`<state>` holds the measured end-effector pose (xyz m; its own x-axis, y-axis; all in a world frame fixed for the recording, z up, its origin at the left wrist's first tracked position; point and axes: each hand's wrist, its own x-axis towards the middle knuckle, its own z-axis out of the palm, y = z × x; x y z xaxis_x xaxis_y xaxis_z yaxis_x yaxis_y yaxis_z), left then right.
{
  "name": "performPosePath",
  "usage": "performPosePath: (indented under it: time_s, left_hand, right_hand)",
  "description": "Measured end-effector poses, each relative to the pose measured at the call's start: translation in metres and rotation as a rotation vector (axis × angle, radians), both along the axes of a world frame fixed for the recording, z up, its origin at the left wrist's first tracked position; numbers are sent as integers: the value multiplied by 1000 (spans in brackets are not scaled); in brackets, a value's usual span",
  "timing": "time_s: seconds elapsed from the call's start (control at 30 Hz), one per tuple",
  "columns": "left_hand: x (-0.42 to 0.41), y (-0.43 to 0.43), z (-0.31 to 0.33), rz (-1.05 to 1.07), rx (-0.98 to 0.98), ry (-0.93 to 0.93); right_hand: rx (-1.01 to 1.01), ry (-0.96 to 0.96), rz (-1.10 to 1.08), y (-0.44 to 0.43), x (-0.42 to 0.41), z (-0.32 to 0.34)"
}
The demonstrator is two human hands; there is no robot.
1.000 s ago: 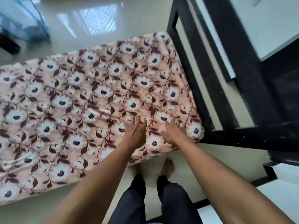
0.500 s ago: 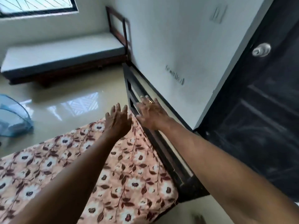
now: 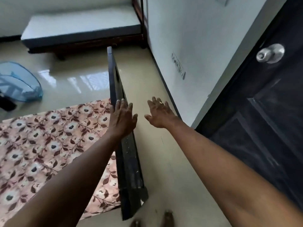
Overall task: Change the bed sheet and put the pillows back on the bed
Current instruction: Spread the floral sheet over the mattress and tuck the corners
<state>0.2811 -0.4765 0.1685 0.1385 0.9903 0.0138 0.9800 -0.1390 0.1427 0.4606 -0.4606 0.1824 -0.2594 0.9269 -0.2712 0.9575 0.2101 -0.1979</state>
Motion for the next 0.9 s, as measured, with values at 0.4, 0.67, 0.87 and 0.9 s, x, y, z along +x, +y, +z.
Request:
performPosePath:
  time_s: [0.4, 0.67, 0.87, 0.9]
  left_hand:
    - [49, 74, -52, 79, -52, 86]
    - [48, 209, -60, 145, -104, 61]
    - [43, 323, -43, 76, -160, 47]
    - [39, 345, -39, 86, -163, 39]
  right_hand:
    - [-95, -151, 204, 97, 31, -48]
    - [-130, -143, 278, 232, 50, -65]
    - [-215, -148, 189, 355, 72, -61]
    - [-221, -165, 204, 380, 71, -60]
